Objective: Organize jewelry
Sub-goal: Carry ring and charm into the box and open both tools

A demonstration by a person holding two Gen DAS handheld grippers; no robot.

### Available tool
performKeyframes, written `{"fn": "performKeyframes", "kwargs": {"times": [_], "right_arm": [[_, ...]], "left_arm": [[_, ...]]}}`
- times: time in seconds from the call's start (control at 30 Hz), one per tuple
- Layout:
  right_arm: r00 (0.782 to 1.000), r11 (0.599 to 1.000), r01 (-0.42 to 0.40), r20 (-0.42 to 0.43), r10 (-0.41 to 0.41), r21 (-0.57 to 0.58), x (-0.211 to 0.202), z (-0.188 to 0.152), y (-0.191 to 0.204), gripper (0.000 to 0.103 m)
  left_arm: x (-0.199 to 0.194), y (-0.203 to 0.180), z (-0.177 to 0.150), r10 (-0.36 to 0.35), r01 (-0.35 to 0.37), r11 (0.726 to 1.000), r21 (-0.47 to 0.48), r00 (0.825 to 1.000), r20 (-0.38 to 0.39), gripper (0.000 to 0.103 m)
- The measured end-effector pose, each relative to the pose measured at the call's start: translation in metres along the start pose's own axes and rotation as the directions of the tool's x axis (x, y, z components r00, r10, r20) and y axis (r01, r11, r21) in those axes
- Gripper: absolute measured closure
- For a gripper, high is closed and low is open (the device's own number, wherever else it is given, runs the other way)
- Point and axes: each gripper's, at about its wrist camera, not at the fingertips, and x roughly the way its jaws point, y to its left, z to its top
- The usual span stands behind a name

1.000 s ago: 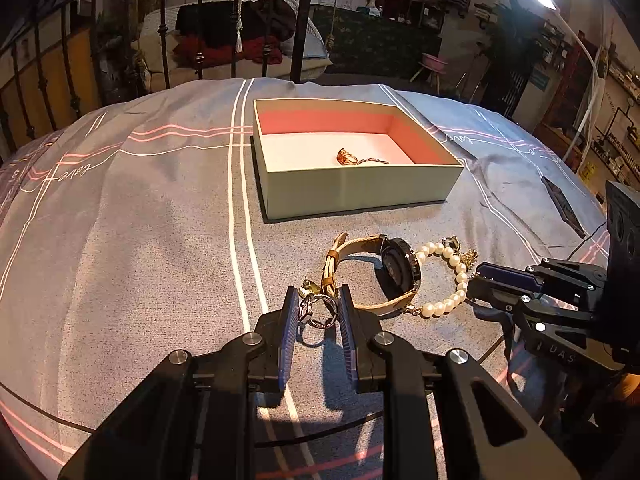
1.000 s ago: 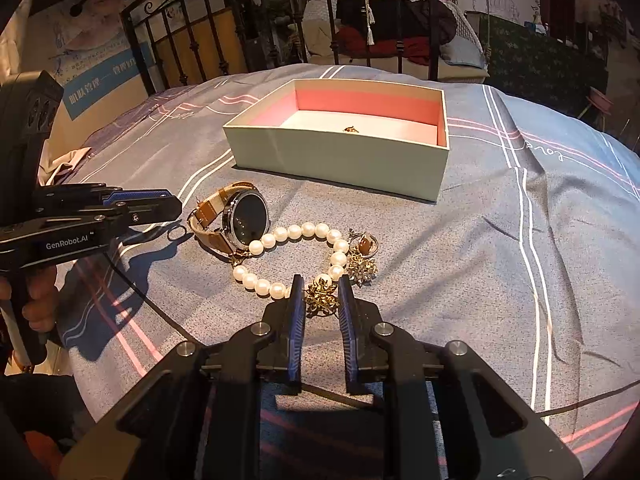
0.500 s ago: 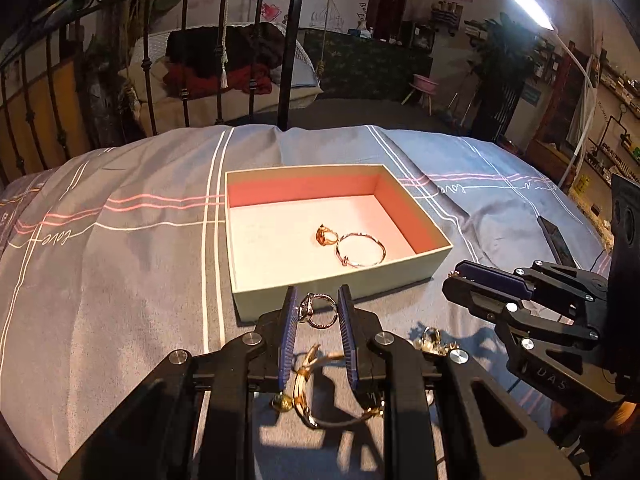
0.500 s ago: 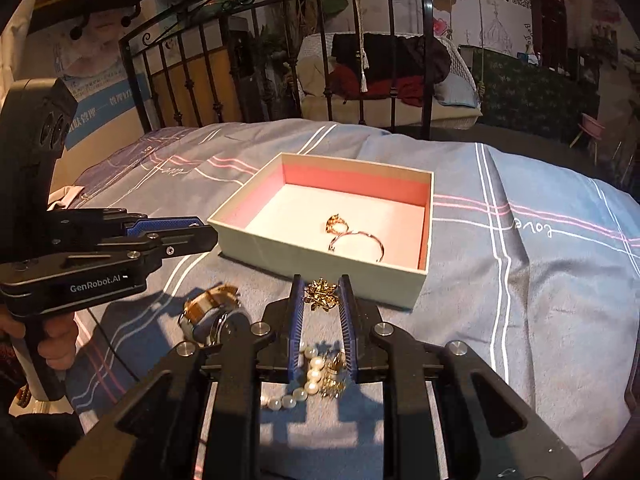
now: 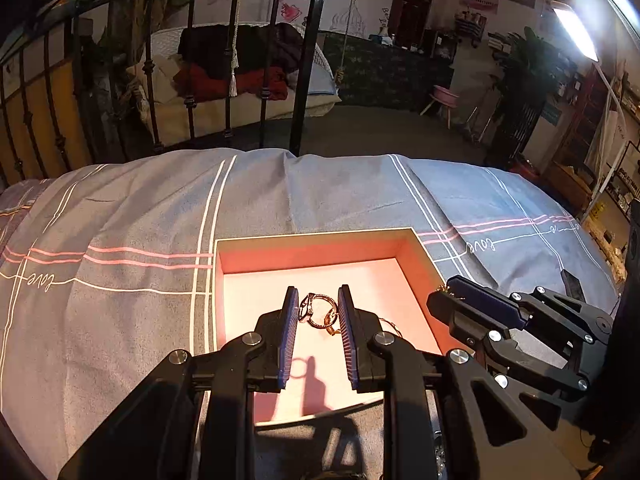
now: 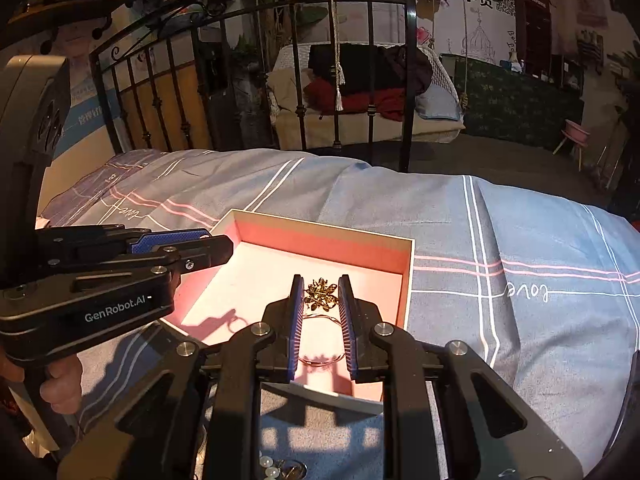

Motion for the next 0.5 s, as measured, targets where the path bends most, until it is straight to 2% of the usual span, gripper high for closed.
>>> {"fn": "performKeyframes", "kwargs": {"times": [0.17, 0.5], "right_arm": [[0.999, 1.000, 0.006, -0.037, -0.006, 0.000, 0.021, 0.005, 0.001, 0.085], [0.993, 1.000, -0.002, -0.116, 0.004, 0.016, 0.050, -0.005, -0.001, 0.085]], "left_arm": [[0.017, 0.001, 0.009, 0.010, -0.011, 1.000, -0.021, 0.999, -0.034, 0.083], [0.045, 0.000, 0.001, 0.017, -0.018, 1.000, -0.006, 0.994, -0.109, 0.083]]}}
